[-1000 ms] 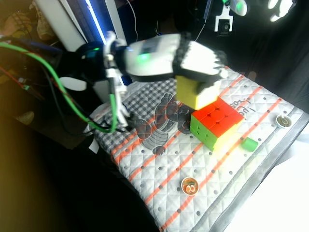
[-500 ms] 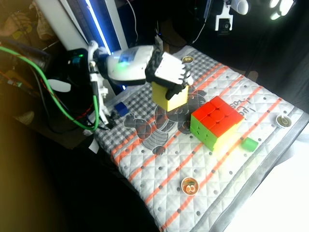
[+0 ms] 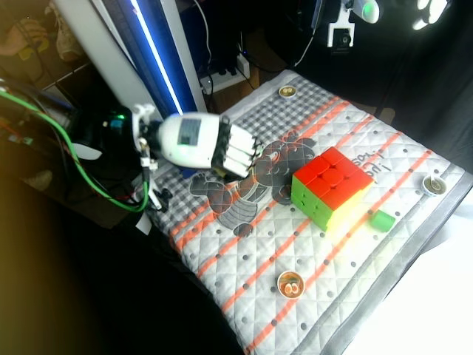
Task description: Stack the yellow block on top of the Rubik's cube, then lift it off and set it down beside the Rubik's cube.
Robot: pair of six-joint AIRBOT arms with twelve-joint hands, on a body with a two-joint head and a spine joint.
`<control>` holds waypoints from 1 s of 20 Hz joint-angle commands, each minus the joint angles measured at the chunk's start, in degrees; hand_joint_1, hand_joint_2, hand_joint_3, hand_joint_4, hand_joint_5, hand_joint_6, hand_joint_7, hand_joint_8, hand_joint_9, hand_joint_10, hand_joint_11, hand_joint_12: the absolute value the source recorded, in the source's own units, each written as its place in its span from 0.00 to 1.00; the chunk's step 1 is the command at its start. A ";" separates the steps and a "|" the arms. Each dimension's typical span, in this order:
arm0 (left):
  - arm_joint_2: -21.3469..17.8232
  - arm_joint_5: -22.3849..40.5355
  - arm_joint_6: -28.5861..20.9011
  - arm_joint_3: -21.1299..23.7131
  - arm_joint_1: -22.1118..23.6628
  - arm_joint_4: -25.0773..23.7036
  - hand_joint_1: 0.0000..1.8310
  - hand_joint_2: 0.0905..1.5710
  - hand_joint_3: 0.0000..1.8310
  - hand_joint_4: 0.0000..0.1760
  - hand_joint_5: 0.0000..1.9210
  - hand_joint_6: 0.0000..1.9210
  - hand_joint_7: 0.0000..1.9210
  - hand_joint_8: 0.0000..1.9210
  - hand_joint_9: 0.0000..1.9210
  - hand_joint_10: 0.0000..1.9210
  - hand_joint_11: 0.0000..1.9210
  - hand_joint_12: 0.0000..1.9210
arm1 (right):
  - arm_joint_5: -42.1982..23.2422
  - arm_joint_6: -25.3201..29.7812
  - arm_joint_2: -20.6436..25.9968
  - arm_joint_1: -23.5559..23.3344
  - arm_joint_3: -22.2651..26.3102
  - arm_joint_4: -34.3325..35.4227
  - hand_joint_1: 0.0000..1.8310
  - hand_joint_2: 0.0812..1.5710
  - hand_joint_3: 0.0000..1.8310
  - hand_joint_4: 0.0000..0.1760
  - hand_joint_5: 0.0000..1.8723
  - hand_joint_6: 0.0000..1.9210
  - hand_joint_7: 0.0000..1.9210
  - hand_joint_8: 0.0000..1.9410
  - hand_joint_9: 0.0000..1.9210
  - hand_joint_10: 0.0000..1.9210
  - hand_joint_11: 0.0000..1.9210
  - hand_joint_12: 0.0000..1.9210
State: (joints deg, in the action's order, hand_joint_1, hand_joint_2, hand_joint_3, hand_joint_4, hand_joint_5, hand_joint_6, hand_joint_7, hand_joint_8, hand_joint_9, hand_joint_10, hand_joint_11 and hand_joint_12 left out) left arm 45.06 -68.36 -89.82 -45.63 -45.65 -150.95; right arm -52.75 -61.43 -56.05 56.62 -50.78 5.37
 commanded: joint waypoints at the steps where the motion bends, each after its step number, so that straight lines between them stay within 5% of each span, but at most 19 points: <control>1: -0.22 -7.39 -0.26 0.13 0.25 -2.00 0.55 0.88 0.00 0.00 0.11 0.50 0.02 0.60 0.00 0.67 0.00 1.00 | -4.56 0.25 -0.73 -0.57 -0.01 -0.60 0.74 0.74 0.00 0.00 0.38 0.70 0.47 0.60 0.43 0.67 0.33 0.79; 6: -0.19 -7.58 -0.26 0.18 0.14 -1.98 0.54 0.88 0.00 0.00 0.12 0.50 0.04 0.58 0.00 0.64 0.00 1.00 | -3.47 0.25 -1.99 -0.57 -0.36 -0.63 0.75 0.73 0.00 0.00 0.42 0.59 0.45 0.64 0.42 0.76 0.35 0.88; 8: -0.20 -7.70 -0.26 0.21 0.02 -1.92 0.51 0.88 0.00 0.00 0.12 0.50 0.04 0.57 0.00 0.64 0.00 1.00 | -3.25 0.25 -1.99 -0.40 -0.29 -0.59 0.65 0.74 0.00 0.00 0.43 0.65 0.45 0.64 0.33 0.68 0.22 0.89; 9: -0.20 -7.75 -0.26 0.22 -0.01 -1.88 0.52 0.88 0.00 0.00 0.12 0.51 0.04 0.58 0.00 0.64 0.00 1.00 | -3.23 0.25 -1.98 -0.40 -0.24 -0.59 0.60 0.66 0.00 0.00 0.27 0.48 0.25 0.45 0.17 0.56 0.05 0.85; 12: -0.22 -7.89 -0.26 0.24 -0.18 -1.78 0.53 0.87 0.00 0.00 0.13 0.51 0.05 0.57 0.00 0.63 0.00 1.00 | -3.26 0.25 -1.93 -0.41 0.10 -0.59 0.53 0.55 0.00 0.00 0.14 0.20 0.12 0.12 0.06 0.32 0.00 0.66; 15: -0.33 -8.17 -0.26 0.35 -0.41 -1.72 0.52 0.87 0.00 0.00 0.14 0.50 0.05 0.56 0.00 0.63 0.00 1.00 | -4.09 0.25 -1.19 -0.42 0.67 -0.60 0.45 0.49 0.00 0.00 0.10 0.10 0.09 0.04 0.00 0.26 0.00 0.51; 18: -0.80 -8.93 -0.27 0.77 -0.84 -1.70 0.53 0.87 0.00 0.00 0.15 0.49 0.06 0.57 0.00 0.65 0.00 1.00 | -6.38 0.25 0.11 -0.42 1.83 -0.74 0.41 0.49 0.00 0.00 0.11 0.08 0.12 0.03 0.05 0.24 0.00 0.59; 19: -1.03 -9.22 -0.27 0.94 -1.03 -1.70 0.50 0.89 0.00 0.00 0.22 0.82 0.06 0.60 0.00 0.68 0.00 1.00 | -7.83 0.25 1.08 -0.42 2.35 -0.79 0.41 0.49 0.00 0.00 0.12 0.08 0.13 0.03 0.06 0.24 0.00 0.63; 20: -1.13 -9.40 -0.27 1.06 -1.10 -1.71 0.48 0.91 0.00 0.00 0.22 0.91 0.05 0.61 0.00 0.68 0.00 1.00 | -8.98 0.25 1.82 -0.42 2.71 -0.78 0.41 0.49 0.00 0.00 0.13 0.08 0.14 0.03 0.06 0.25 0.00 0.66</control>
State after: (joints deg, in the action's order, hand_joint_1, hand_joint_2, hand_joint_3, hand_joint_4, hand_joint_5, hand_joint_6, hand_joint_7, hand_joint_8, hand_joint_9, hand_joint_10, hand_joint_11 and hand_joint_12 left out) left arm 44.21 -70.17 -89.82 -44.34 -47.16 -150.58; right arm -53.47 -61.30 -54.00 56.69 -47.97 4.93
